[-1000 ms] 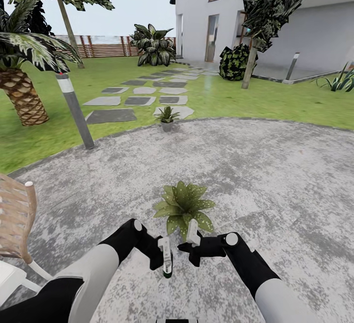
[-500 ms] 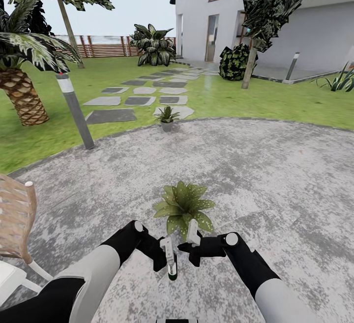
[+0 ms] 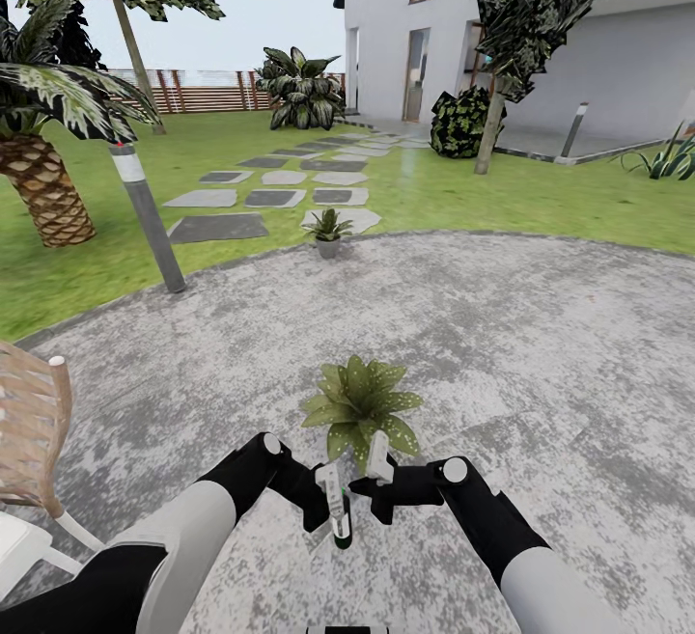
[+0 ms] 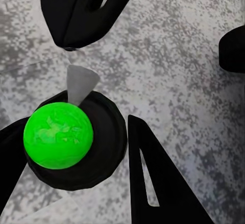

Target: Pick up the pesticide atomizer in the garden and spray insectifuge to fully cover both potted plants in the garden.

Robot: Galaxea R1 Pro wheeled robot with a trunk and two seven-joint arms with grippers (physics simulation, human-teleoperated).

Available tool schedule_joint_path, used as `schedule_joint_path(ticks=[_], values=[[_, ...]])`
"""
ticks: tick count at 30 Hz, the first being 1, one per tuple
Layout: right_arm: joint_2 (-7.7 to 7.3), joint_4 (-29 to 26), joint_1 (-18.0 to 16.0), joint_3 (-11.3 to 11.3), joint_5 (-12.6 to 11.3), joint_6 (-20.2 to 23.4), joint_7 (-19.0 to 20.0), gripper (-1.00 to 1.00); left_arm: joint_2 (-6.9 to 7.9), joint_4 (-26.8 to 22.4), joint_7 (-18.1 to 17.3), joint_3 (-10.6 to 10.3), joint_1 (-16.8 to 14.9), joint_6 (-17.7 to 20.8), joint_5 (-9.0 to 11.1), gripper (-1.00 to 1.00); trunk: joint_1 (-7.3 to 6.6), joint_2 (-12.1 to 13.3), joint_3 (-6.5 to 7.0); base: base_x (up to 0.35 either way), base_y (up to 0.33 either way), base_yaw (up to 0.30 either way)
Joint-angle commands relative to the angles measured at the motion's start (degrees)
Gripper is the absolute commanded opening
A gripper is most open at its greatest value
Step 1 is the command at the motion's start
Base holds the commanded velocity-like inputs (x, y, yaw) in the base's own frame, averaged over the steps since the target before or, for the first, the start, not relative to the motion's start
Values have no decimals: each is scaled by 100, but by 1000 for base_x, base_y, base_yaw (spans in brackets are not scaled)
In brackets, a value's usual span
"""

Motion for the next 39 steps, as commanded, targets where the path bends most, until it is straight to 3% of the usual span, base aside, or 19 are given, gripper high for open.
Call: schedule_joint_path(ticks=[1, 29, 34, 39], values=[[2, -4, -2, -7, 60, -56, 4, -100, -3, -7, -16, 25, -1, -32, -39, -100, -1, -2, -5, 0, 0, 0], [2, 5, -2, 2, 60, -62, -2, -100, -41, 3, -16, 34, -1, -35, -26, -100, -1, -2, -5, 0, 0, 0], [2, 5, -2, 2, 60, -61, 1, -100, 96, -27, 21, -3, -1, -41, -91, -100, -1, -2, -5, 0, 0, 0], [-6, 5, -2, 1, 60, -64, 4, -100, 554, -83, 28, -57, -9, -21, -134, -100, -1, -2, -5, 0, 0, 0]])
